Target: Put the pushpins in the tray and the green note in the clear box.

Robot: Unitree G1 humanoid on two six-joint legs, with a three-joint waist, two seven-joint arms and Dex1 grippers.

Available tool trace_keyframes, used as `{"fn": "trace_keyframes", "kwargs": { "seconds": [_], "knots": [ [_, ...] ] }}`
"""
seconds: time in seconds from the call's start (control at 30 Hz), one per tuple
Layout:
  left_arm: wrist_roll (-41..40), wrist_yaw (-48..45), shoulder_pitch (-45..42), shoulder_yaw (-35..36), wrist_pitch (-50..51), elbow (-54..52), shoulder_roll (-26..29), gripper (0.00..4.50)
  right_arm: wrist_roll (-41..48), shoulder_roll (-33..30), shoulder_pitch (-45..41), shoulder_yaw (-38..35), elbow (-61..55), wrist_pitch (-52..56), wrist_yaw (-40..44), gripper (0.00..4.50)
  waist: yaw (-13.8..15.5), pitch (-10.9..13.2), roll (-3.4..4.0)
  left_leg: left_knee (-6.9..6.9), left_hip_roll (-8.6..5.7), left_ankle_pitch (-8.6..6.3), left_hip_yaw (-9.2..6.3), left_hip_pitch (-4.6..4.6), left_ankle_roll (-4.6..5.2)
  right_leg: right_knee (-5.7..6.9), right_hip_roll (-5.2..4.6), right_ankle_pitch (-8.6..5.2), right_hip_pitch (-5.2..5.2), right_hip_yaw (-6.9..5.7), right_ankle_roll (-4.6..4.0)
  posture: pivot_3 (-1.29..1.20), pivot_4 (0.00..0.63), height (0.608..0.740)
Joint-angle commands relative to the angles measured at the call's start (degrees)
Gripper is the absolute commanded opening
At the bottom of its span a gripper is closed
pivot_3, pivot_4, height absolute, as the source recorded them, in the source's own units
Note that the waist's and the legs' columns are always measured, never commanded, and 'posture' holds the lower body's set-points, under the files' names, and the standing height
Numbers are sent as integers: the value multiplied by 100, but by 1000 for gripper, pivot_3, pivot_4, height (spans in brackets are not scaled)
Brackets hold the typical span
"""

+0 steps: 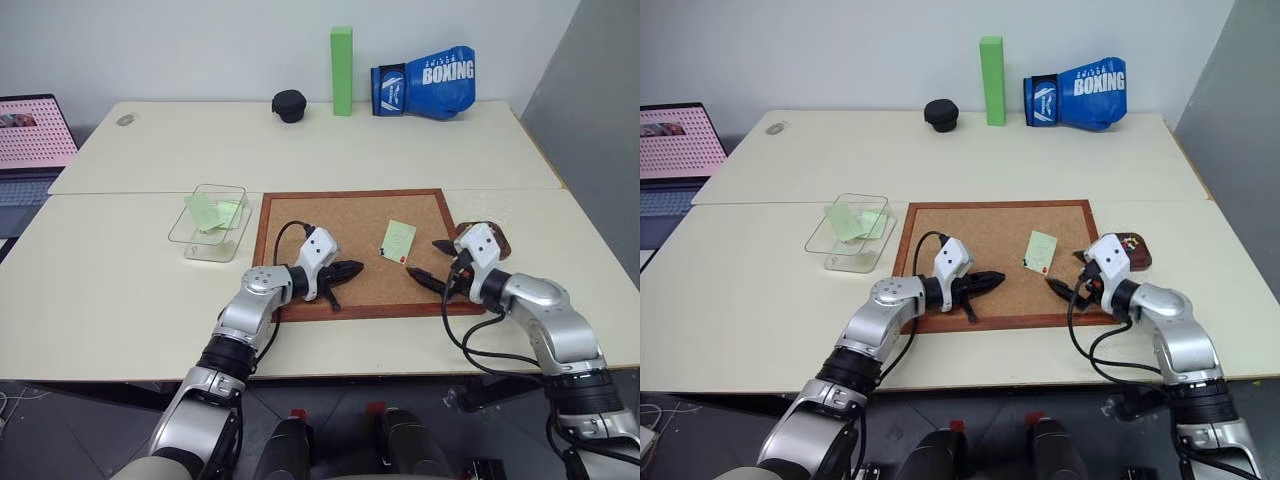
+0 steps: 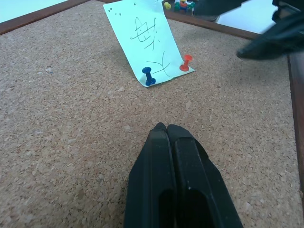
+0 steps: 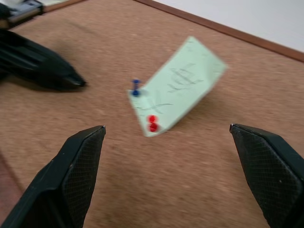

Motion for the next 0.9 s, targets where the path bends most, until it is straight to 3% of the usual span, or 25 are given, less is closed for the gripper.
{"fn": "trace_keyframes", "kwargs": {
  "seconds": [0.03, 0.53, 0.57, 0.9],
  "knots": [
    [74, -39, 141, -93, 24, -80, 60, 0, -40, 210, -147, 189, -62, -82, -25, 4454, -2, 0, -1, 0, 1, 0, 0, 0, 0, -1, 0, 0, 0, 0, 0, 0, 150, 740],
    [94, 66, 165, -30, -12, -93, 63, 0, -384, 625, -675, 325, 1072, -670, -197, 4454, -10, 1, -2, 0, 1, 0, 0, 1, 0, 1, 0, 0, -1, -1, 0, 0, 150, 740],
    [96, 70, 179, -33, -12, -110, 65, 0, -412, 630, -675, 329, 1115, -715, -202, 4086, -10, 1, -2, 0, 0, 0, 0, 1, 0, 1, 0, 0, -1, 0, 0, 0, 150, 740],
    [114, 144, 308, -39, 25, -265, 73, 0, -491, 790, -783, 312, 1360, -799, -261, 2083, -32, 1, -1, 0, 1, 0, 0, 3, 0, 3, 0, 1, 0, 0, 0, 0, 150, 740]
  ]
}}
